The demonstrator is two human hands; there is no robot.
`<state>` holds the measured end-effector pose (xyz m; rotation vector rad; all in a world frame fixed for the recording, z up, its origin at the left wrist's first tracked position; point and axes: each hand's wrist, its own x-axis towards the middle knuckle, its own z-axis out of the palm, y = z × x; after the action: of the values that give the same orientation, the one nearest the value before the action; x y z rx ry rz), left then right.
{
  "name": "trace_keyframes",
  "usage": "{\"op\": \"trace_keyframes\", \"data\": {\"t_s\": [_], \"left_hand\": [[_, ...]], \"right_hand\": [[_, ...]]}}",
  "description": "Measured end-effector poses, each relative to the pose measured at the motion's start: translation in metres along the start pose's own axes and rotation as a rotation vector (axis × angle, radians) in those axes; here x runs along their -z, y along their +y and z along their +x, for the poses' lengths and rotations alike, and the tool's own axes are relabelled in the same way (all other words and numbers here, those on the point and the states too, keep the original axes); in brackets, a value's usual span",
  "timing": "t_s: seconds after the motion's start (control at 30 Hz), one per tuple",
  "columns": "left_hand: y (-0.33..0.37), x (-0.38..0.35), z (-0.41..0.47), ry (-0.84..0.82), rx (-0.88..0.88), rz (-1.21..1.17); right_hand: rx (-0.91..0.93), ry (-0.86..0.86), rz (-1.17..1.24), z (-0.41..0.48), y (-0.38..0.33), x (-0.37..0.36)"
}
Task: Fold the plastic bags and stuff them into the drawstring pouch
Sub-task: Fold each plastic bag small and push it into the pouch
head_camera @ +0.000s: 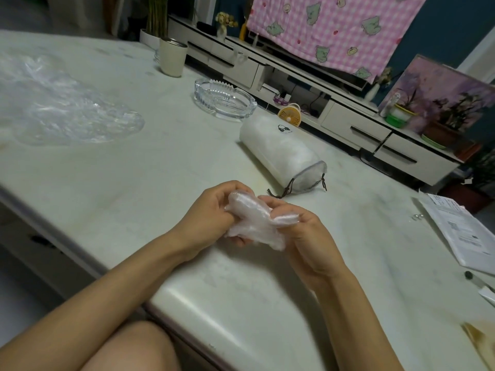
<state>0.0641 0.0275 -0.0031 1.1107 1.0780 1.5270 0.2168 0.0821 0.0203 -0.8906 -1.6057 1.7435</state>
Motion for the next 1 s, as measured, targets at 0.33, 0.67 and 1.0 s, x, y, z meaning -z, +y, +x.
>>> {"op": "trace_keyframes", "data": {"t_s": [0.33,0.67,1.0], "left_hand": [[0.0,-0.002,-0.004,-0.089,-0.012,0.068],[0.0,0.001,0.0,-0.064,0.137,-0.001],[-0.006,0.0,0.0,0.03,-0.022,0.119]], "right_hand": [[-0.22,-0.065,-0.194,-0.009,-0.006,0.012],[-0.091,0.107,-0.396,-0.008,-0.001,0.008],[-0.035,0.047,-0.59,-0.011,-0.004,0.006]]}}
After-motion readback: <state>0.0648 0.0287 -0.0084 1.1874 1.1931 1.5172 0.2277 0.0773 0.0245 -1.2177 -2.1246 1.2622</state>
